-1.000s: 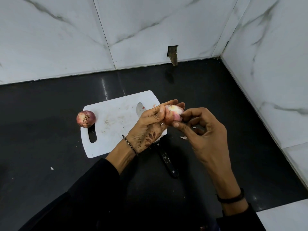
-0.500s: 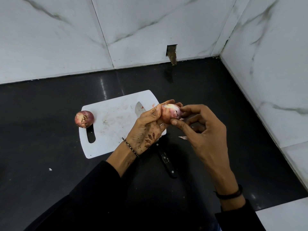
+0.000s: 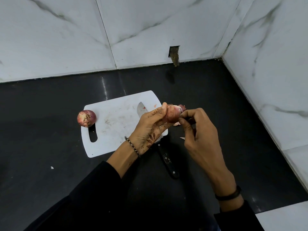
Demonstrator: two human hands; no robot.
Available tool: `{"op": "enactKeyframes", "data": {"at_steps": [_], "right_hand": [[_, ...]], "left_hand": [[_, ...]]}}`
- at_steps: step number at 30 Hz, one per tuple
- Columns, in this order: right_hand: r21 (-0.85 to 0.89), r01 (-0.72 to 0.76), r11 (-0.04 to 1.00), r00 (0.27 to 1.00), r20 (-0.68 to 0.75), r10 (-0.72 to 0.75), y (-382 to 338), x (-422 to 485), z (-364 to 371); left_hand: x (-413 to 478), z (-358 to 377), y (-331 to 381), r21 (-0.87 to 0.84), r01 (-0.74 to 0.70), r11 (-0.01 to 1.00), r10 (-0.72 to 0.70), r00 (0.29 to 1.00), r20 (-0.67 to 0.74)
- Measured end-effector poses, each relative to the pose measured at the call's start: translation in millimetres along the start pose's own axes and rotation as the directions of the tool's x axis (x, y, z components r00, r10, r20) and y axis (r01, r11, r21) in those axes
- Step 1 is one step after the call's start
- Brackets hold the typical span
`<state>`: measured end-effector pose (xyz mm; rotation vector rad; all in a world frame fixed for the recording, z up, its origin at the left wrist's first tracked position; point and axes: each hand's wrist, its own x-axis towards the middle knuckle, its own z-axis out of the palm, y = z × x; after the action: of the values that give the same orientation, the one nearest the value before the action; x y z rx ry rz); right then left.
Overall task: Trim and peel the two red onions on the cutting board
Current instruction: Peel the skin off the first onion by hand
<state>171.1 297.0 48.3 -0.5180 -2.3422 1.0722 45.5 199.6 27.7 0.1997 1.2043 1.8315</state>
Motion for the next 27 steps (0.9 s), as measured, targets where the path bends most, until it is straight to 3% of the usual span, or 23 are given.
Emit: {"op": "enactKeyframes", "data": {"at_steps": [5,10,13,16,20,27], "right_hand": [[0.008,0.004,1.000,0.998,0.069,-0.005,1,-6,0],[-0.008,0.029,1.000,0.987,0.158,-0.027,2,-7,-4],[0.016,0.017,1.000,0.996,0.082,-0.018,-1,-9,-4],[0.119,-0.093,0.988,0.995,-0.011,0.095,-7,-9,-5],[0.216,-0.220,0.951,0.973,-0.018,0.229,-9,-9,-1],[0.298,-0.247,0.922,0.959,-0.061,0.276,-10,-8,-2]], "left_hand": [[-1,2,3,-0.047,0.039,0.998,-0.043,0.995,-0.086],[-2,3,-1,-0.104,0.072,0.992,-0.080,0.994,-0.077],[-1,2,-3,-0.074,0.052,0.996,-0.056,0.997,-0.056],[-1,1,-5,-0.018,0.013,1.000,-0.014,1.000,-0.012],[-3,2,-5,0.015,-0.003,1.000,0.004,0.999,-0.037],[-4,-6,-10,0.188,0.003,0.982,-0.006,1.000,0.015]]}}
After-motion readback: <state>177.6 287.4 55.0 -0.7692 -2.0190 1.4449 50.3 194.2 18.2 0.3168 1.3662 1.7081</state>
